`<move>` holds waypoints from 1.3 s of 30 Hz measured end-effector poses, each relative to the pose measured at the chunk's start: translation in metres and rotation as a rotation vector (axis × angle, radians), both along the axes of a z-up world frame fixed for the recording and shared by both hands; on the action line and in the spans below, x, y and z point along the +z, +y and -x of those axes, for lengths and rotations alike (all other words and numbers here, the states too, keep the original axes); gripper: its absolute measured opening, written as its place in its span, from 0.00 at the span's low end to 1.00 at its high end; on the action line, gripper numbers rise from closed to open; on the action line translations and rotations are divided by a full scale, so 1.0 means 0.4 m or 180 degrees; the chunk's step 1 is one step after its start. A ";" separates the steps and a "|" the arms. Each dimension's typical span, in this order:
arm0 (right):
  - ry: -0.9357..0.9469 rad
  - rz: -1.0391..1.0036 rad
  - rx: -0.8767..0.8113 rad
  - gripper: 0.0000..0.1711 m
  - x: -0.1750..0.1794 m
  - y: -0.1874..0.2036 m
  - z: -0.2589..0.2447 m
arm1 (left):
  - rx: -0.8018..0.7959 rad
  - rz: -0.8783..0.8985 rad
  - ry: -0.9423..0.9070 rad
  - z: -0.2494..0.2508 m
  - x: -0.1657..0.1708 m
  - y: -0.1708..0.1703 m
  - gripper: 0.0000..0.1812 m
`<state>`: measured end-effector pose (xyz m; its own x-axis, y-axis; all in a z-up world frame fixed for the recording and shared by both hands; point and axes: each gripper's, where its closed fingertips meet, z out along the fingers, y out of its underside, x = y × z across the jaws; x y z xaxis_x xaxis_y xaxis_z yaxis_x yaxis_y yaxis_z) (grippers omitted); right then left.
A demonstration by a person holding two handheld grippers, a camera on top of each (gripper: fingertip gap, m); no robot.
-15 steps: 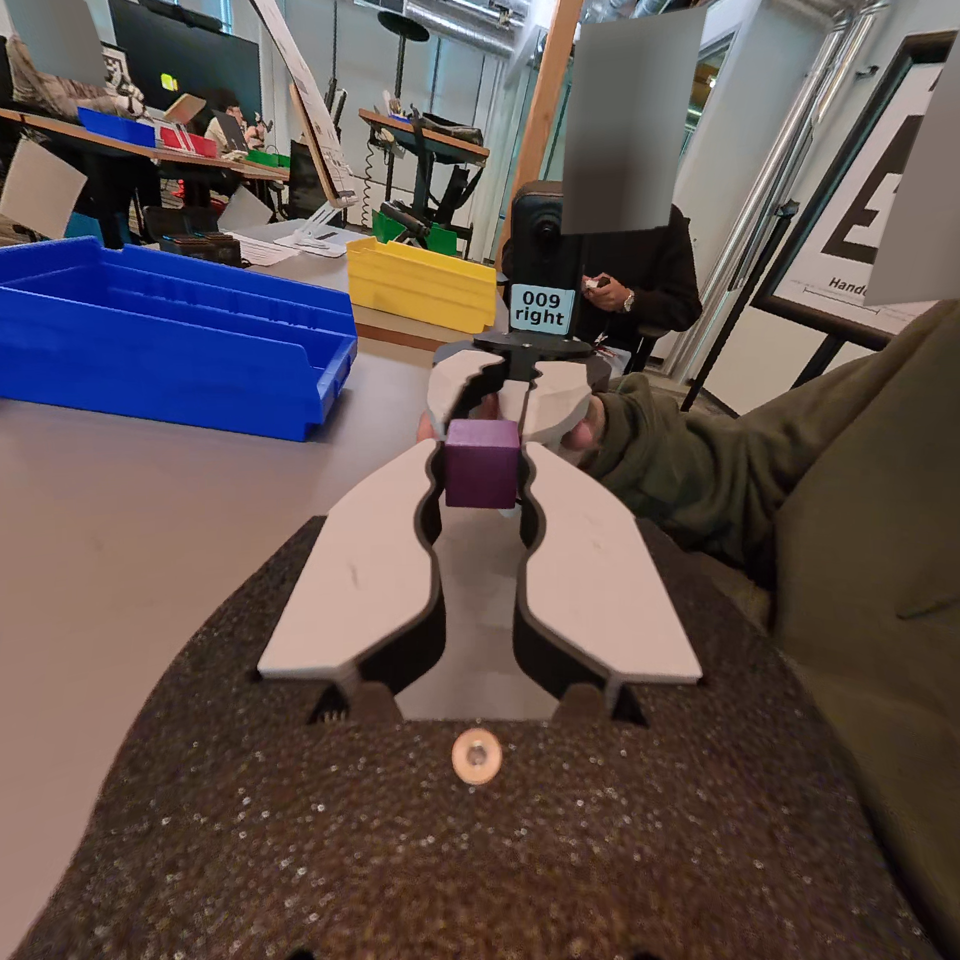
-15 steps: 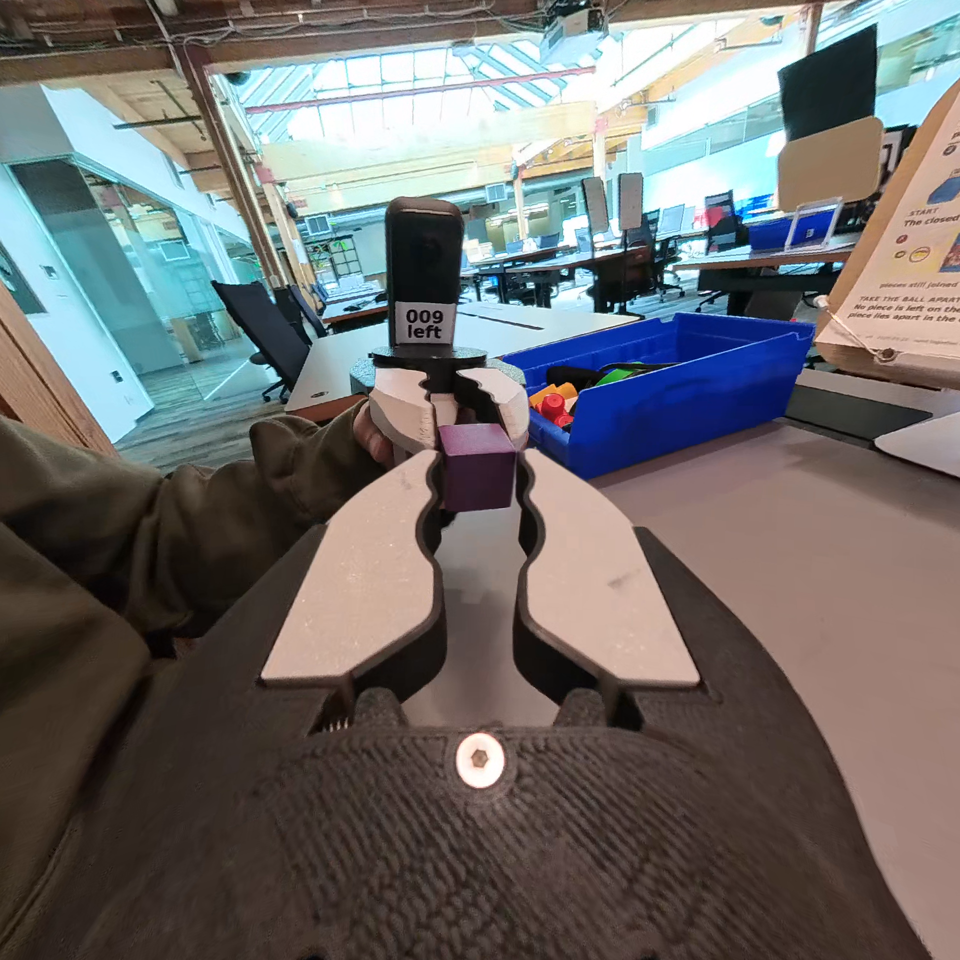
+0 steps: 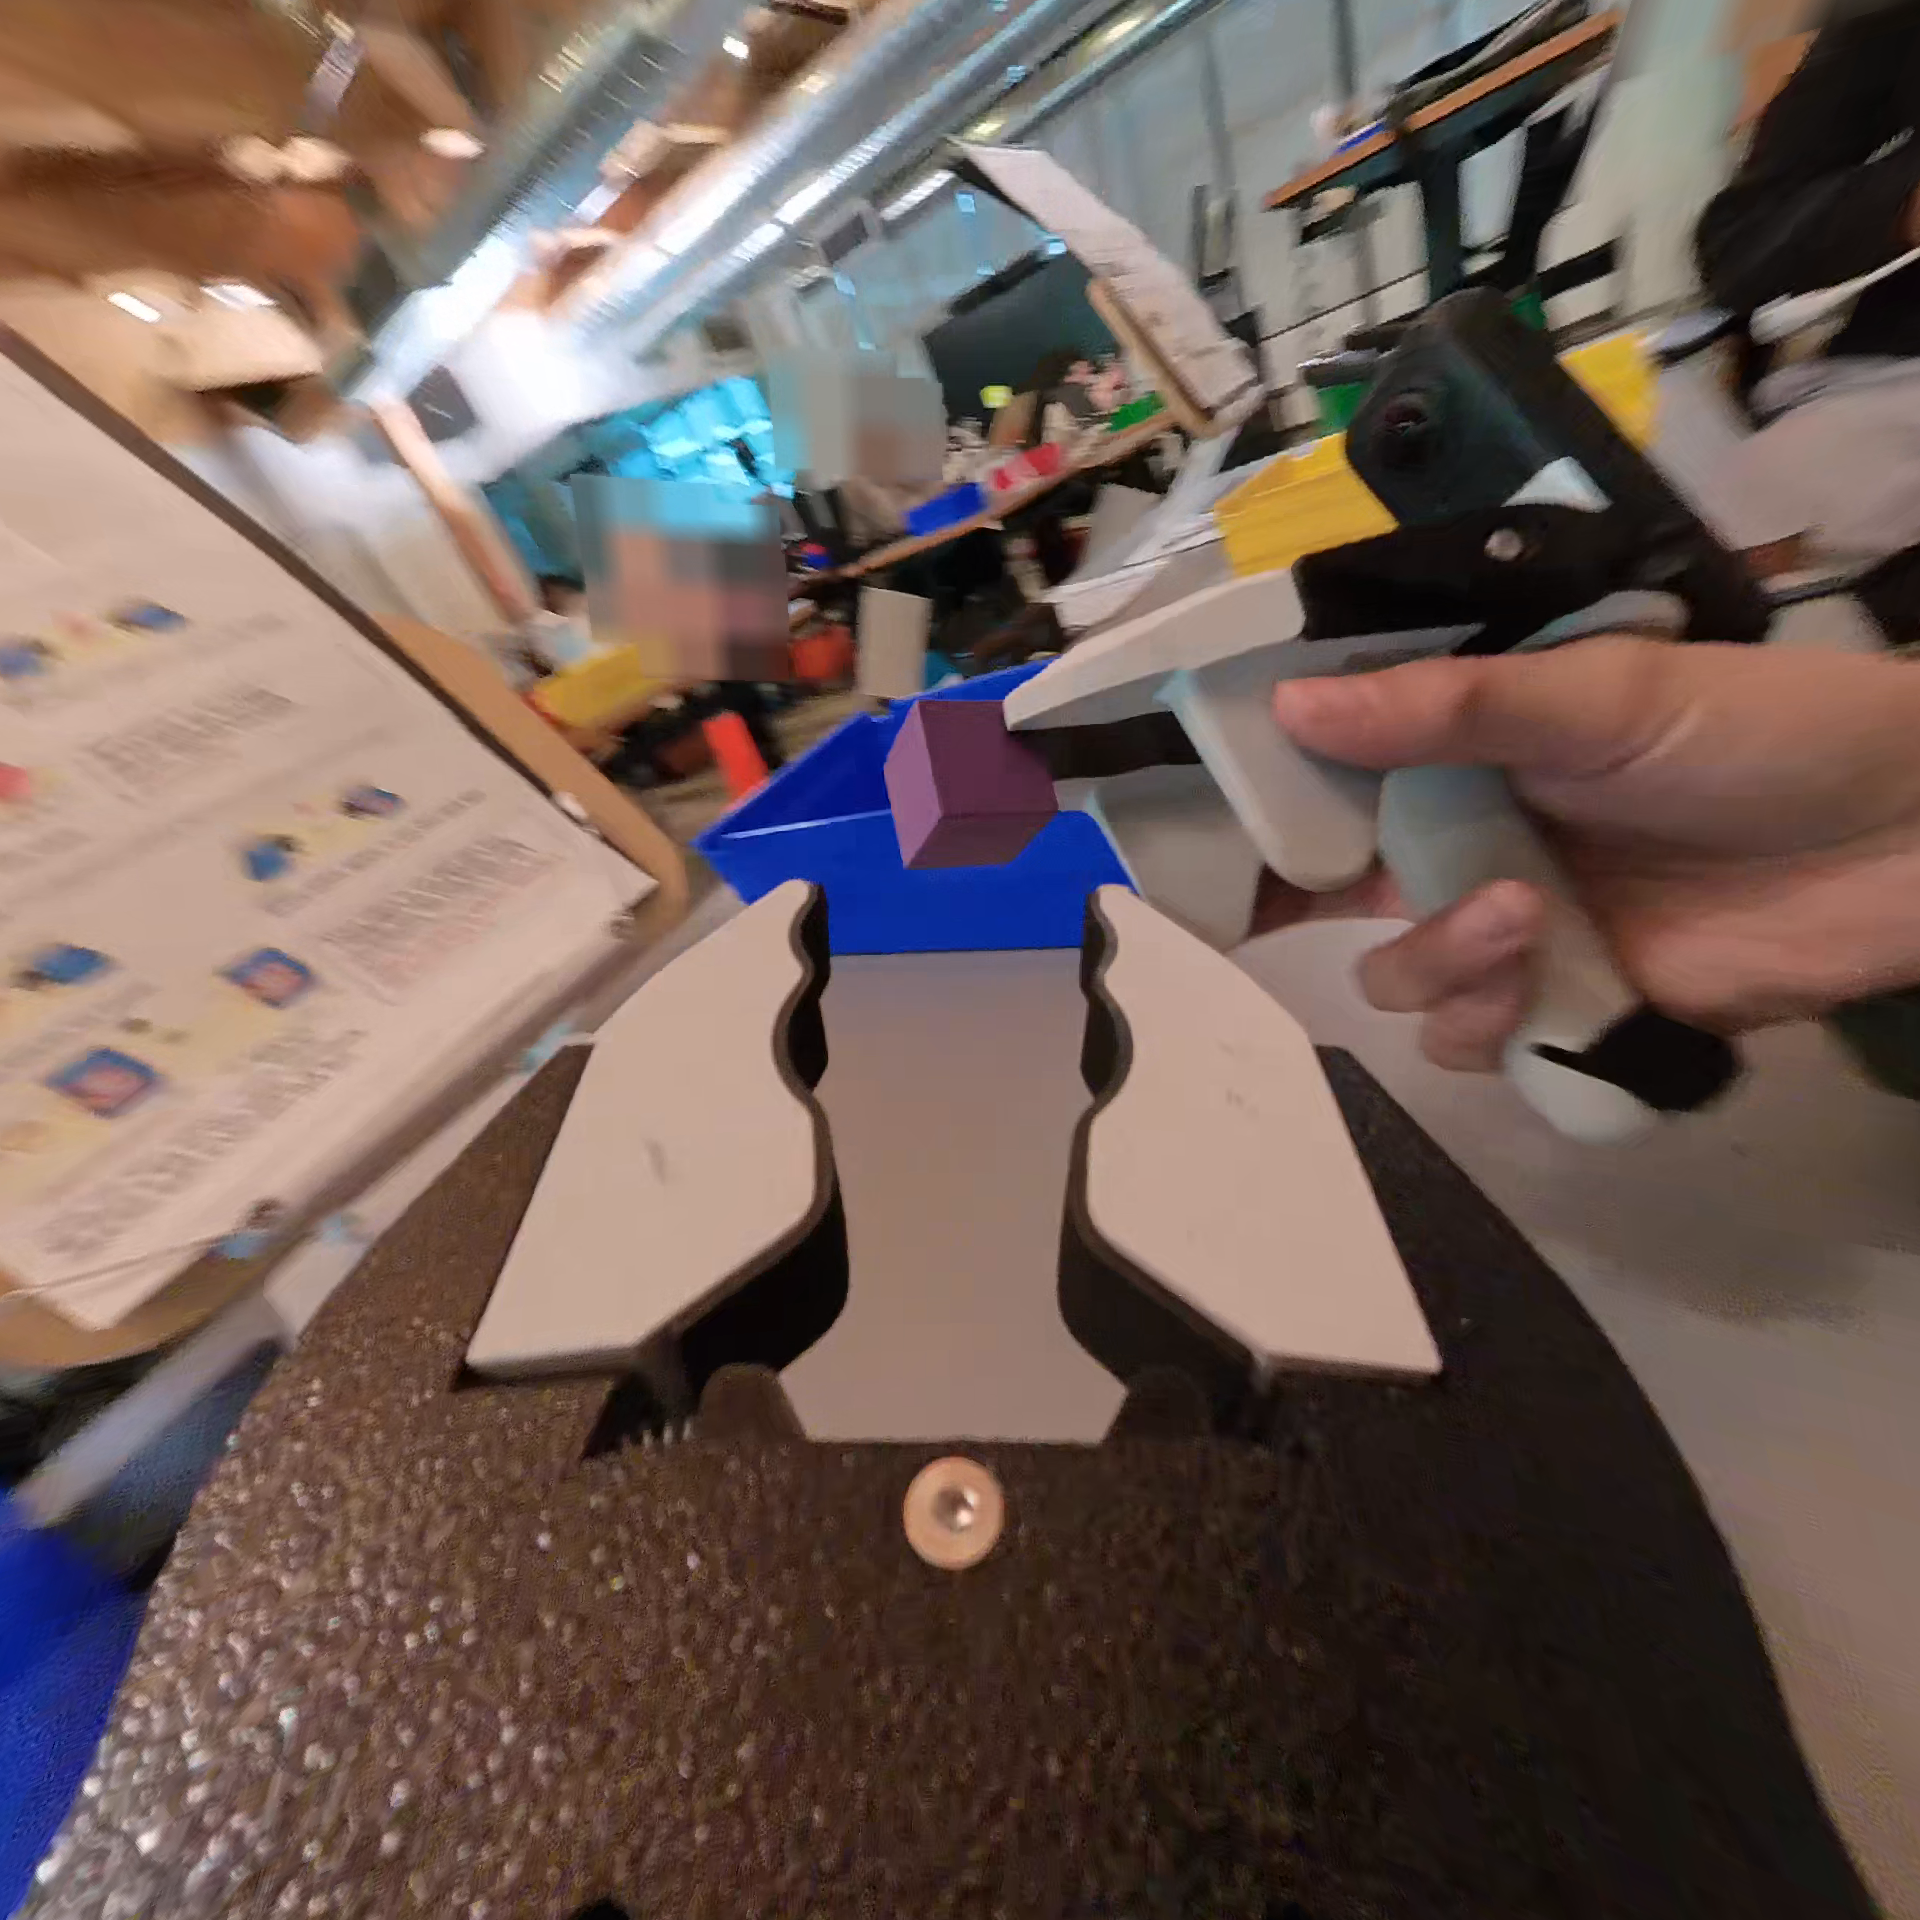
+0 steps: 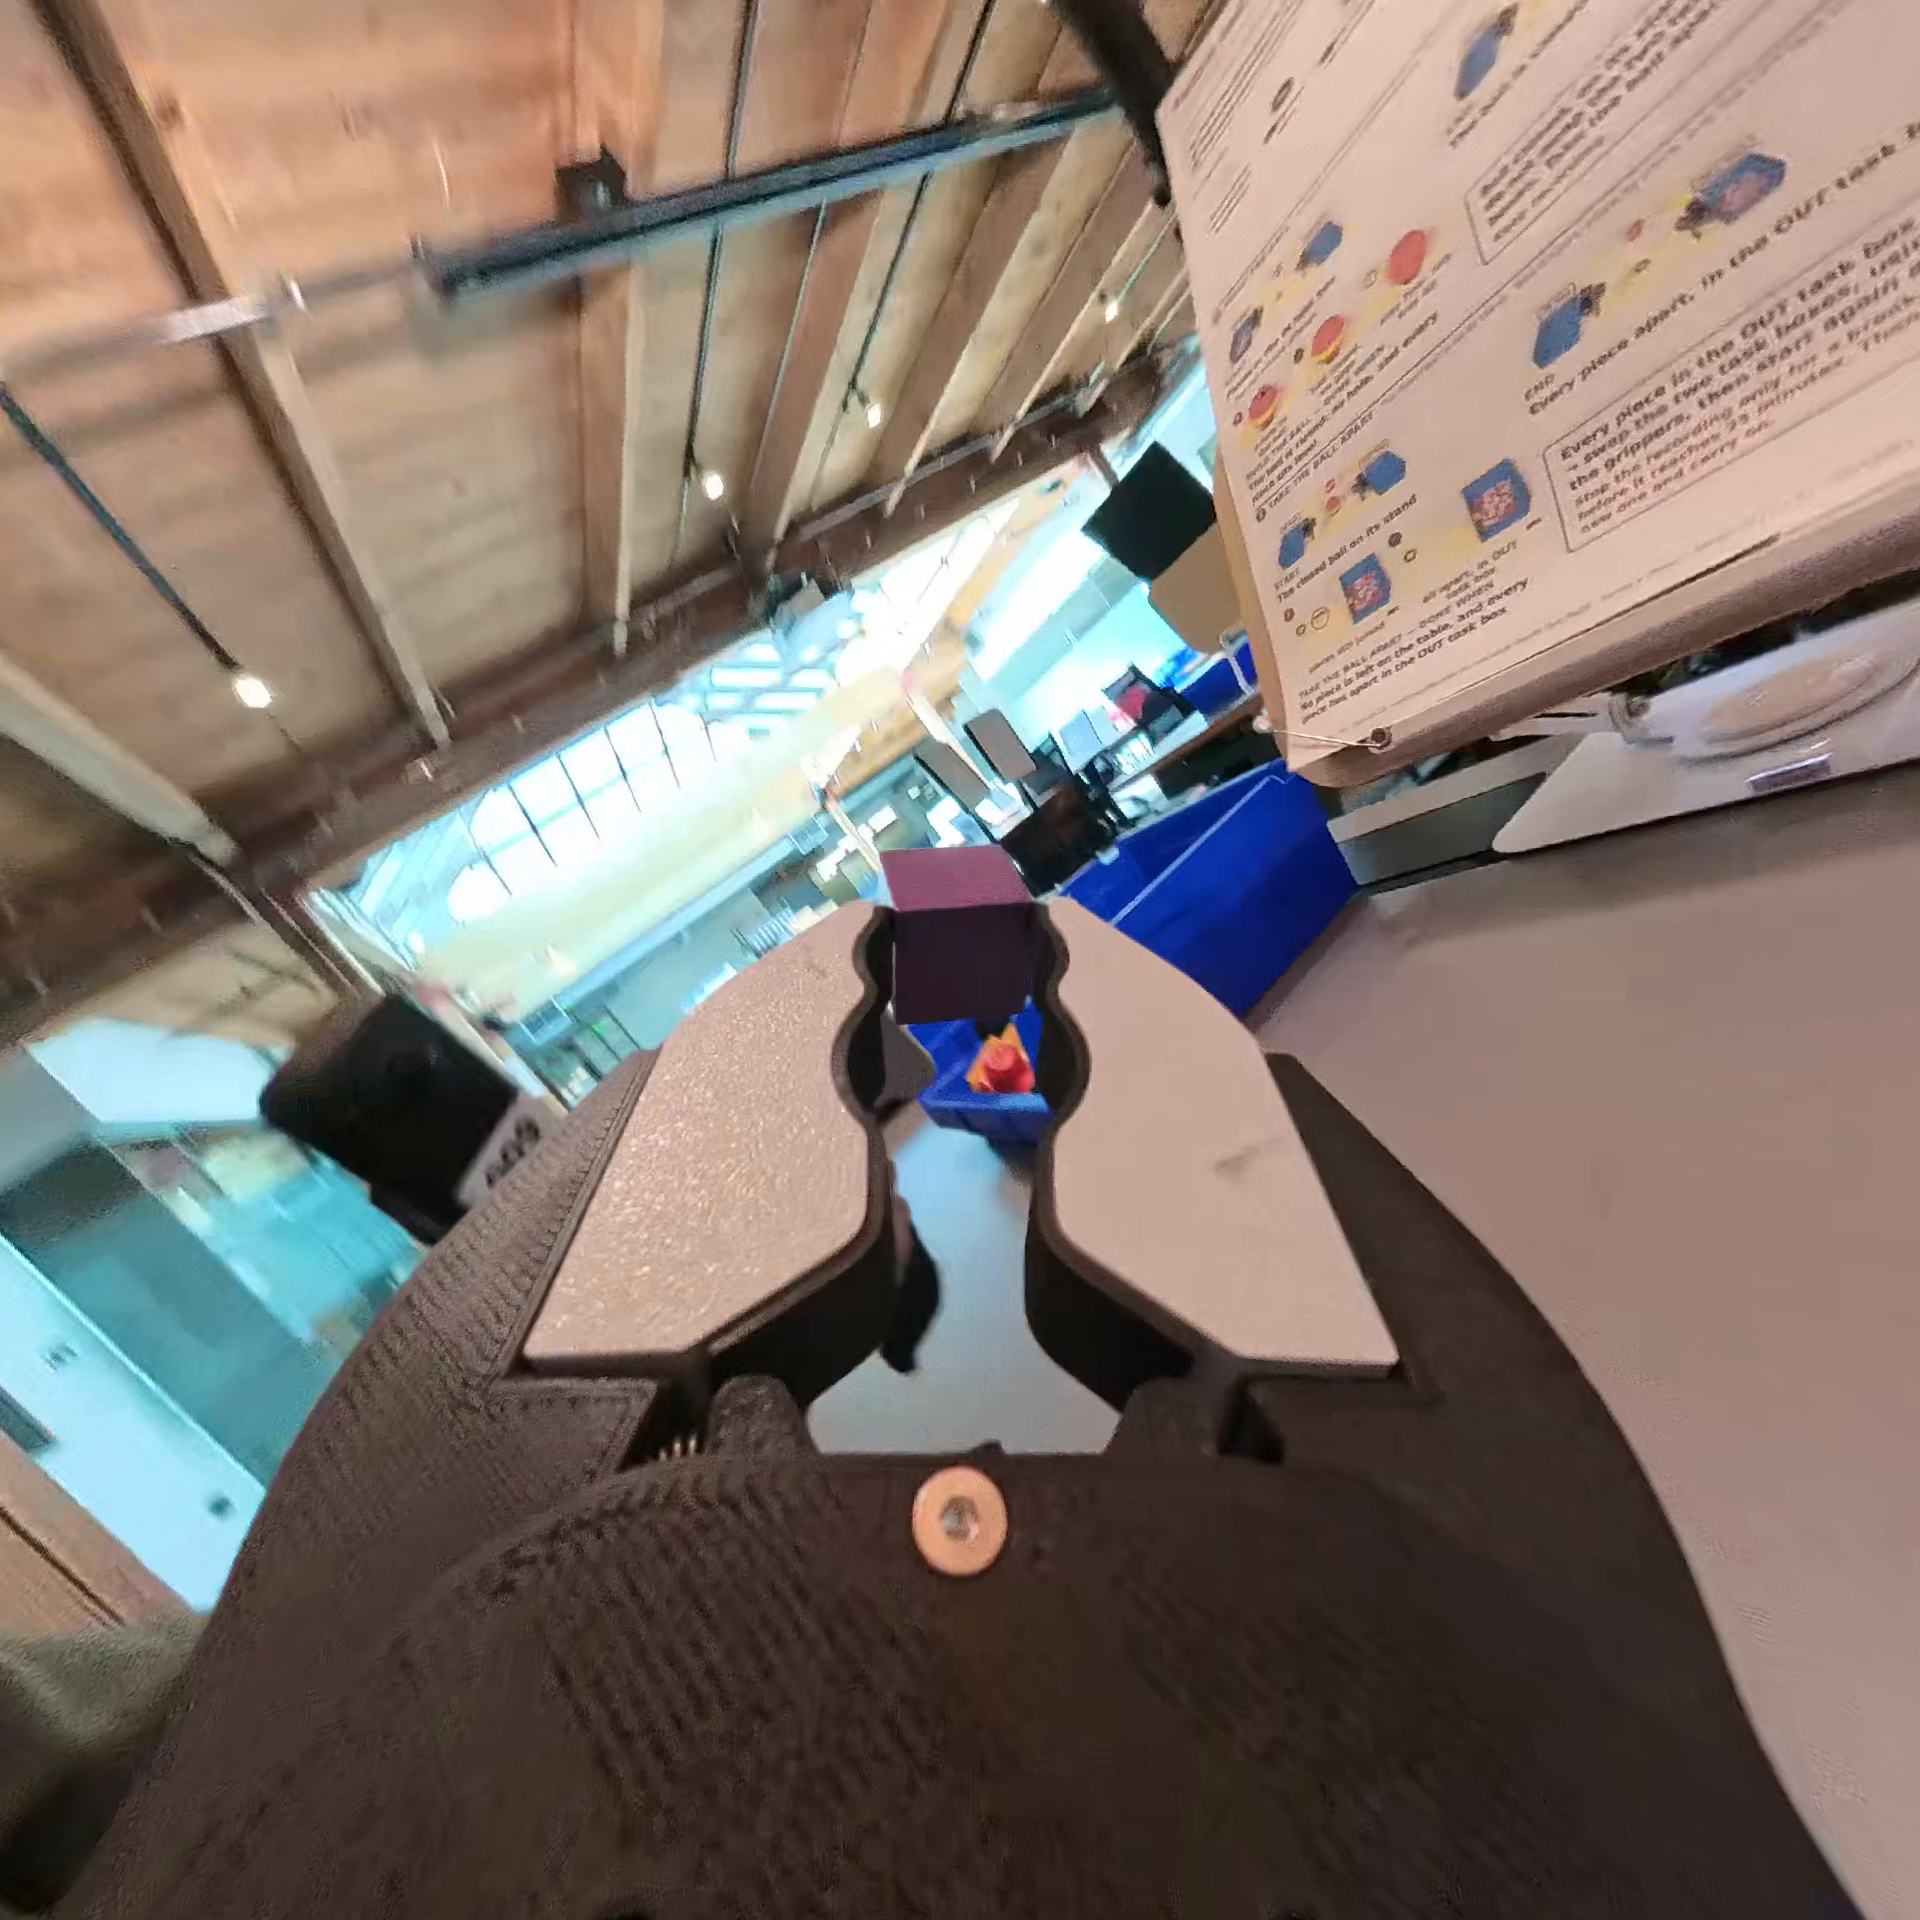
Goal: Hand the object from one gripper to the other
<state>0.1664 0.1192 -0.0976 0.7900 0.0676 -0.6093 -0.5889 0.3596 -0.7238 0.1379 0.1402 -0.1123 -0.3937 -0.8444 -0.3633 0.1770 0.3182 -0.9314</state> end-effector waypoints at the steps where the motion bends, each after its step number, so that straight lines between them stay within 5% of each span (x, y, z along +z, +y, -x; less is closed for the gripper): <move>1: 0.0123 -0.0086 0.0013 0.14 0.003 0.001 0.004 | 0.0144 -0.0113 -0.0136 -0.005 0.001 -0.004 0.25; 8: 0.0597 -0.0381 0.0416 0.15 0.015 0.028 0.060 | 0.0558 -0.0338 -0.0947 0.014 0.042 -0.009 0.18; 18: 0.0670 -0.0542 0.0671 0.14 0.030 0.031 0.082 | 0.0481 -0.0266 -0.1012 0.023 0.050 0.002 0.14; 22: -0.0294 -0.0221 0.0978 0.30 0.038 0.033 0.116 | 0.0065 0.0134 -0.0383 0.019 0.050 0.016 0.14; 28: -0.2270 0.0651 0.0846 0.40 -0.039 0.008 0.142 | -0.1512 0.1024 0.1527 0.096 -0.017 -0.035 0.14; 33: -0.2111 0.0550 0.1393 0.25 -0.047 0.001 0.193 | -0.2056 0.1127 0.1677 0.134 -0.031 -0.048 0.14; 39: -0.2135 0.0688 0.1397 0.16 -0.063 0.011 0.193 | -0.2003 0.0964 0.1716 0.129 -0.057 -0.054 0.14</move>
<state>0.0894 0.1236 -0.1230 0.9194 0.3898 -0.0532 -0.0622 0.0103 -0.9980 0.0864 0.1185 -0.1351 -0.8713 -0.4433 0.2105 -0.2517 0.0355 -0.9672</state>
